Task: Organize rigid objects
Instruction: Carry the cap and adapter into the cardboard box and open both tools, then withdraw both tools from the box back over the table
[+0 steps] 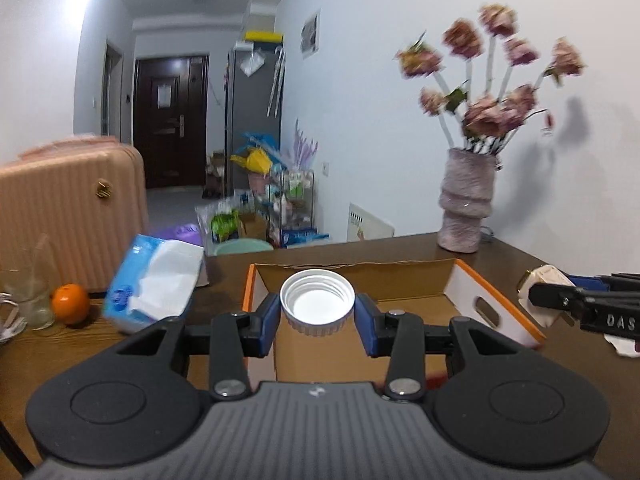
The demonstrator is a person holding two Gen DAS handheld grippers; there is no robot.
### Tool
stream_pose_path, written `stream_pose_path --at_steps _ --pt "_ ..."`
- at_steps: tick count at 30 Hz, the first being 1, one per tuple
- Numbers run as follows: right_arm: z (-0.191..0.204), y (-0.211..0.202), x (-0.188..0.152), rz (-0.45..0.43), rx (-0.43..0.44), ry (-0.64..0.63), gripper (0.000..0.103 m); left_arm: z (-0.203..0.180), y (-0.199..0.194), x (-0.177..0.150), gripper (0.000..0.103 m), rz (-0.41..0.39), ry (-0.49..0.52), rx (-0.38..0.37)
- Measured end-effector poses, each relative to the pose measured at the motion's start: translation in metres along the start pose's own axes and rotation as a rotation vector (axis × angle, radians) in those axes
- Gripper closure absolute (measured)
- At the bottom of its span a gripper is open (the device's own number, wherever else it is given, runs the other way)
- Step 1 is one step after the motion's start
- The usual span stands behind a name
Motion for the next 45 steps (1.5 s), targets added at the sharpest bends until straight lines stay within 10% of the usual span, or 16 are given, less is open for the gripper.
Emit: stream_pose_path --at_steps 13,15,20,31,45 --pt "-0.056 0.226 0.008 0.461 -0.141 -0.022 0.065 0.025 0.204 0.007 0.062 0.391 0.016 -0.011" --pt "-0.055 0.236 0.001 0.489 -0.161 -0.063 0.065 0.025 0.214 -0.002 0.048 0.386 0.064 0.014" --pt "-0.05 0.235 0.002 0.483 -0.144 -0.09 0.032 0.016 0.212 -0.004 0.022 0.363 0.055 -0.008" --pt "-0.083 0.202 -0.014 0.487 -0.202 -0.113 0.028 -0.042 0.213 -0.015 0.022 0.435 0.1 -0.048" --pt "-0.09 0.086 0.04 0.375 -0.221 -0.04 0.017 -0.055 0.111 0.03 0.016 0.27 0.103 0.038"
Point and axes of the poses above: each gripper's, at about its wrist camera, not at the fingertips, and y roughly the way its jaws point, z to its left, x to its top, the point moved 7 cm from there along y, roughly the way its jaws point, and after that the axes turned 2 degrees about x, right-handed, at the moved point
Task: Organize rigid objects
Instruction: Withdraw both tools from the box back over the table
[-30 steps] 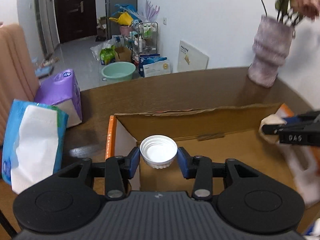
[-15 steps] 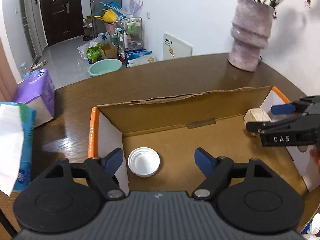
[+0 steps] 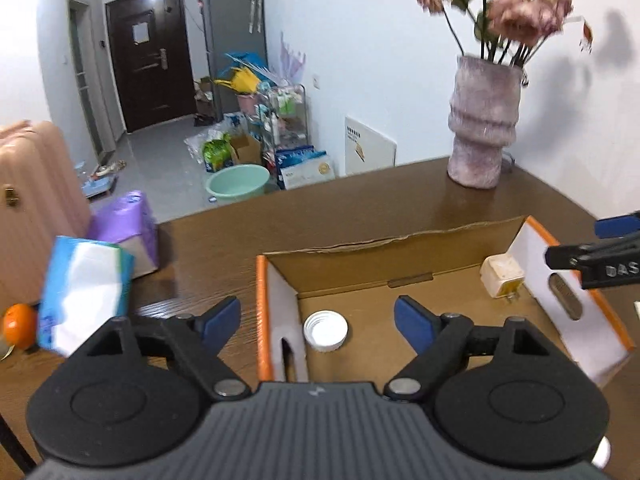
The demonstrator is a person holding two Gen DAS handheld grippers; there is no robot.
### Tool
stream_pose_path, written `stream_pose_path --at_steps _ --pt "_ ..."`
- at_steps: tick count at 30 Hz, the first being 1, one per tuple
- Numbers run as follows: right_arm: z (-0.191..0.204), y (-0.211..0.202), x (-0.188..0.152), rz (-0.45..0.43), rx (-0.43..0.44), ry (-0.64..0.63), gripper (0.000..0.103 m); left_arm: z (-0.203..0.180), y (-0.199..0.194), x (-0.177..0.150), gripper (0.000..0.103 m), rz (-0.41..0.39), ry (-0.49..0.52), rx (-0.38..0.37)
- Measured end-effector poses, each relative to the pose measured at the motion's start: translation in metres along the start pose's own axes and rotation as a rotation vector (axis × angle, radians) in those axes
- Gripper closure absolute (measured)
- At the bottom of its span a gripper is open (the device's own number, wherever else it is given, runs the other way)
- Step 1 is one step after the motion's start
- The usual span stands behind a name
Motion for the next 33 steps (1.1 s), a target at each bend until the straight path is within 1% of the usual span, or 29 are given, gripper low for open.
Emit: stream_pose_path --at_steps 1,4,6,10,11,12,14,16,19,20,22,25,27,28,29,30,32,33 --pt "0.002 -0.013 -0.002 -0.008 0.007 -0.005 0.015 0.001 -0.01 0.0 0.016 -0.009 0.0 0.005" --pt "0.004 -0.042 -0.008 -0.041 0.007 -0.023 0.015 0.003 -0.048 -0.005 0.013 -0.063 0.005 0.018" --pt "0.007 -0.062 -0.015 -0.1 0.009 -0.024 0.014 0.0 -0.071 -0.008 0.008 -0.116 0.009 0.013" --pt "0.01 -0.099 -0.041 -0.242 0.028 0.026 0.007 -0.002 -0.11 -0.025 0.0 -0.236 -0.012 -0.02" --pt "0.011 -0.104 -0.048 -0.269 0.038 0.042 0.003 -0.003 -0.12 -0.032 0.0 -0.277 -0.026 -0.024" --pt "0.011 -0.109 -0.056 -0.296 0.051 0.061 0.001 -0.003 -0.125 -0.038 0.0 -0.303 -0.034 -0.024" --pt "0.011 -0.117 -0.075 -0.346 0.072 0.102 0.0 -0.003 -0.136 -0.052 0.0 -0.349 -0.048 -0.024" --pt "0.013 -0.123 -0.093 -0.376 0.084 0.138 0.0 -0.002 -0.145 -0.068 0.0 -0.38 -0.079 -0.019" --pt "0.018 -0.136 -0.121 -0.45 0.079 0.155 0.0 0.001 -0.158 -0.091 0.0 -0.401 -0.109 -0.016" --pt "0.019 -0.144 -0.134 -0.488 0.071 0.15 0.0 0.003 -0.163 -0.099 0.0 -0.405 -0.114 -0.014" --pt "0.022 -0.156 -0.153 -0.531 0.051 0.127 0.0 0.007 -0.172 -0.114 0.0 -0.417 -0.122 -0.013" --pt "0.029 -0.172 -0.177 -0.551 0.013 0.09 0.0 0.013 -0.191 -0.134 0.0 -0.44 -0.135 -0.014" --pt "0.034 -0.184 -0.195 -0.551 -0.009 0.051 0.0 0.013 -0.202 -0.149 0.0 -0.456 -0.123 -0.012" --pt "0.036 -0.188 -0.202 -0.537 -0.027 0.034 0.0 0.013 -0.207 -0.161 0.0 -0.45 -0.12 -0.008" --pt "0.039 -0.195 -0.215 -0.521 -0.063 0.008 0.0 0.014 -0.21 -0.173 0.0 -0.435 -0.129 -0.009" --pt "0.042 -0.201 -0.228 -0.521 -0.081 -0.011 0.0 0.014 -0.211 -0.186 0.0 -0.42 -0.141 -0.015" --pt "0.047 -0.209 -0.252 -0.506 -0.085 -0.019 0.0 0.01 -0.212 -0.218 0.0 -0.348 -0.171 -0.031" --pt "0.051 -0.211 -0.264 -0.498 -0.068 -0.016 0.0 0.008 -0.215 -0.23 0.0 -0.325 -0.177 -0.053"
Point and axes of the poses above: each gripper's, at about its wrist camera, not at the fingertips, and y roughly the way its jaws point, z to its left, x to its top, the point moved 7 cm from there along y, roughly the way its jaws point, and after that the axes turned 2 degrees about x, right-handed, at the moved point
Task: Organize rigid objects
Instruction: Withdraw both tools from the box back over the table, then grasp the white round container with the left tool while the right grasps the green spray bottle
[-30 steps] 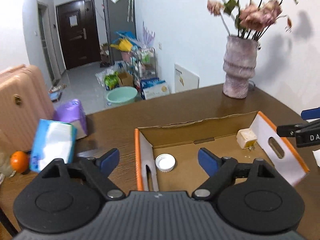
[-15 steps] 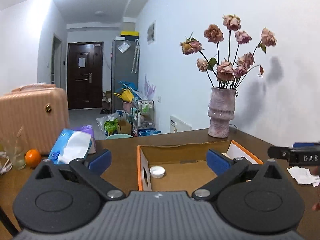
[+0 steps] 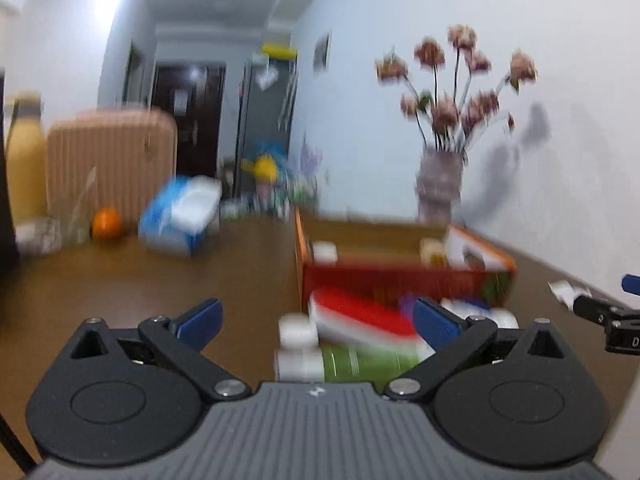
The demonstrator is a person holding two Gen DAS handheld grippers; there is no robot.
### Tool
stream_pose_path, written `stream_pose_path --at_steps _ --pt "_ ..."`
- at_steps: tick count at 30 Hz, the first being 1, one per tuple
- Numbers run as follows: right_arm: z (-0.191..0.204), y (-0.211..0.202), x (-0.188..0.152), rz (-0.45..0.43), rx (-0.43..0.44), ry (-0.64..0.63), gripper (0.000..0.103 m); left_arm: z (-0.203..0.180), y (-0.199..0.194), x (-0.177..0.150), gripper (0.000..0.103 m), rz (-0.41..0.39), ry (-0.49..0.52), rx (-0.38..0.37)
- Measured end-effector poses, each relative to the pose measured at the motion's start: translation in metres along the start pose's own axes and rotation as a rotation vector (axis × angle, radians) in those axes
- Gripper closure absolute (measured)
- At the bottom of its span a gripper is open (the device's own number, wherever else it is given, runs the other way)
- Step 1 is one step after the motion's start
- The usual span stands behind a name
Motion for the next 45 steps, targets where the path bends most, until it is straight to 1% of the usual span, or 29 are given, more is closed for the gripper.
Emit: stream_pose_path --at_steps 2,3,4,6,8,9,12,14,16,17,19,25,28,31,33,35,36,41,43,44,45 --pt "0.009 -0.018 -0.019 0.016 0.042 0.022 0.0 0.0 -0.015 -0.019 0.0 0.021 -0.013 -0.026" --pt "0.013 -0.027 -0.028 0.022 0.049 0.035 0.0 -0.001 -0.025 -0.028 0.0 0.018 -0.009 -0.03" --pt "0.018 -0.034 -0.034 0.023 0.053 0.033 0.0 0.0 -0.034 -0.034 0.0 0.01 0.001 -0.035" --pt "0.027 -0.052 -0.046 0.013 0.05 0.017 0.0 -0.001 -0.053 -0.045 0.0 0.001 0.053 -0.026" --pt "0.032 -0.07 -0.05 0.001 0.032 0.012 0.0 0.001 -0.072 -0.053 0.0 0.001 0.072 -0.015" --pt "0.033 -0.078 -0.05 -0.004 0.03 0.01 0.0 0.001 -0.082 -0.057 0.0 0.007 0.071 -0.027" --pt "0.039 -0.1 -0.049 0.0 0.069 -0.013 0.0 -0.002 -0.101 -0.068 0.0 0.043 0.077 -0.07" --pt "0.041 -0.11 -0.049 0.013 0.09 0.026 0.0 -0.004 -0.109 -0.073 0.0 0.043 0.09 -0.071" --pt "0.044 -0.115 -0.053 0.04 0.141 0.07 0.0 -0.009 -0.112 -0.076 0.0 0.037 0.116 -0.073" --pt "0.046 -0.115 -0.055 0.06 0.167 0.092 0.0 -0.011 -0.111 -0.076 0.0 0.035 0.126 -0.07" --pt "0.046 -0.112 -0.056 0.076 0.182 0.107 0.0 -0.014 -0.109 -0.075 0.0 0.031 0.139 -0.065" --pt "0.041 -0.107 -0.061 0.07 0.14 0.129 0.0 -0.018 -0.099 -0.076 0.0 0.05 0.139 -0.064" --pt "0.04 -0.1 -0.065 0.077 0.118 0.112 0.0 -0.018 -0.093 -0.078 0.0 0.06 0.148 -0.056" --pt "0.04 -0.089 -0.068 0.093 0.096 0.086 0.0 -0.014 -0.085 -0.074 0.0 0.049 0.153 -0.05" --pt "0.04 -0.08 -0.068 0.108 0.104 0.09 0.003 -0.013 -0.078 -0.07 0.0 0.044 0.164 -0.053" --pt "0.042 -0.07 -0.066 0.12 0.13 0.1 0.008 -0.01 -0.067 -0.065 0.0 0.05 0.181 -0.047" --pt "0.044 -0.064 -0.065 0.126 0.139 0.106 0.009 -0.007 -0.061 -0.06 0.0 0.051 0.182 -0.044" --pt "0.052 -0.03 -0.056 0.167 0.175 0.173 0.019 0.009 -0.023 -0.033 0.0 0.078 0.137 -0.03" --pt "0.053 -0.017 -0.054 0.191 0.183 0.2 0.021 0.015 -0.004 -0.021 0.0 0.094 0.124 -0.063" --pt "0.055 -0.011 -0.053 0.198 0.193 0.209 0.025 0.018 0.006 -0.015 0.0 0.101 0.127 -0.073" --pt "0.057 -0.005 -0.051 0.203 0.203 0.213 0.026 0.021 0.017 -0.009 0.0 0.108 0.132 -0.073"
Point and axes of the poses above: each gripper's, at about its wrist camera, not at the fingertips, and y roughly the way its jaws point, z to its left, x to its top, the point moved 7 cm from there along y, roughly the way its jaws point, and after that the axes turned 2 degrees about x, right-handed, at the moved point
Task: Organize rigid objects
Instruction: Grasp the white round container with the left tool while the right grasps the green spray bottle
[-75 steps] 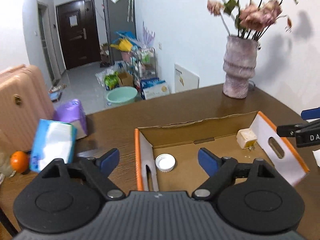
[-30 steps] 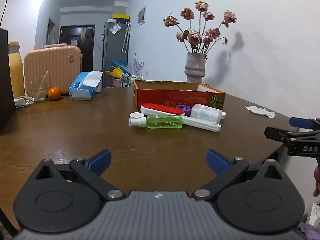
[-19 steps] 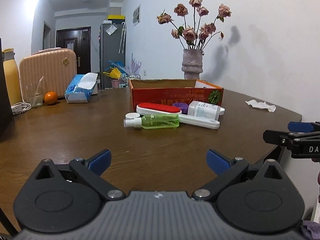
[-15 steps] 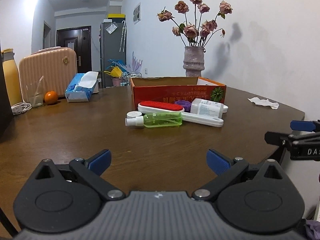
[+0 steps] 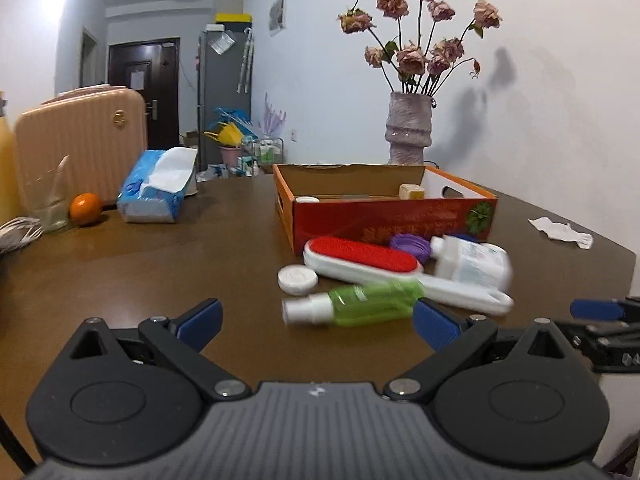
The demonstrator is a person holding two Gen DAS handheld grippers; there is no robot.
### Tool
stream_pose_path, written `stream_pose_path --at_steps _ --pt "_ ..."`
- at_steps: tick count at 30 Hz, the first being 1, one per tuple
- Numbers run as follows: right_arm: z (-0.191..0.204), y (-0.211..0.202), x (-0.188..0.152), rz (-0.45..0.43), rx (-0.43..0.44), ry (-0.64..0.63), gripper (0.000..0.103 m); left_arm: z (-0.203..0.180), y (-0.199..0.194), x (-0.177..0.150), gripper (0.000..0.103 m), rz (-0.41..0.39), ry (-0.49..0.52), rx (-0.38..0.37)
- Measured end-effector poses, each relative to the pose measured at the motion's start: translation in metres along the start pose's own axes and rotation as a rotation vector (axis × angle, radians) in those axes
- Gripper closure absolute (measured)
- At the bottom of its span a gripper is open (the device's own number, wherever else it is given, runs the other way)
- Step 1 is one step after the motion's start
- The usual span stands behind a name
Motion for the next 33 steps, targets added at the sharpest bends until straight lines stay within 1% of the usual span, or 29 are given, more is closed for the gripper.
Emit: stream_pose_path --at_steps 2,4,5,7,9,11,13,15,16,18,19,21,22,24,25,26,28,33 --pt "0.004 0.011 0.006 0.006 0.017 -0.001 0.03 0.009 0.026 0.012 0.0 0.033 0.011 -0.009" --pt "0.012 0.023 0.014 0.013 0.05 -0.023 0.031 0.015 0.05 0.019 0.0 0.086 0.02 -0.038" --pt "0.016 0.03 0.017 0.018 0.07 -0.043 0.031 0.017 0.066 0.022 0.0 0.117 0.027 -0.068" --pt "0.03 0.045 0.026 0.032 0.116 -0.109 0.031 0.018 0.09 0.025 0.007 0.164 0.048 -0.116" --pt "0.044 0.06 0.033 0.043 0.157 -0.17 0.031 0.018 0.116 0.027 0.02 0.215 0.078 -0.137" --pt "0.059 0.076 0.04 0.062 0.191 -0.225 0.031 0.019 0.138 0.026 0.03 0.266 0.079 -0.146" --pt "0.073 0.09 0.045 0.072 0.23 -0.276 0.031 0.018 0.154 0.023 0.033 0.302 0.086 -0.176" --pt "0.086 0.104 0.048 0.091 0.267 -0.325 0.033 0.017 0.162 0.018 0.045 0.326 0.106 -0.185" --pt "0.091 0.111 0.05 0.104 0.282 -0.343 0.036 0.016 0.161 0.016 0.047 0.308 0.125 -0.185" --pt "0.101 0.122 0.051 0.13 0.321 -0.377 0.039 0.018 0.16 0.014 0.062 0.291 0.159 -0.182" --pt "0.105 0.126 0.05 0.141 0.333 -0.392 0.043 0.02 0.159 0.014 0.063 0.29 0.157 -0.183" --pt "0.114 0.135 0.045 0.175 0.363 -0.434 0.046 0.027 0.154 0.015 0.063 0.294 0.134 -0.184" --pt "0.117 0.138 0.042 0.187 0.373 -0.446 0.05 0.033 0.148 0.016 0.063 0.28 0.123 -0.172" --pt "0.12 0.14 0.036 0.194 0.363 -0.467 0.052 0.045 0.135 0.017 0.063 0.253 0.103 -0.13" --pt "0.118 0.138 0.035 0.201 0.349 -0.469 0.055 0.051 0.127 0.016 0.063 0.242 0.091 -0.103" --pt "0.115 0.135 0.033 0.212 0.342 -0.457 0.062 0.056 0.119 0.015 0.063 0.232 0.075 -0.082" --pt "0.108 0.126 0.029 0.243 0.347 -0.415 0.072 0.061 0.099 0.01 0.063 0.222 0.038 -0.055" --pt "0.086 0.091 0.013 0.238 0.319 -0.262 0.073 0.042 0.064 -0.009 0.063 0.21 -0.015 -0.075"
Point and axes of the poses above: each gripper's, at about its wrist camera, not at the fingertips, and y roughly the way its jaws point, z to its left, x to its top, the point moved 7 cm from there along y, roughly the way its jaws point, and after that the axes turned 2 degrees about x, right-handed, at the moved point
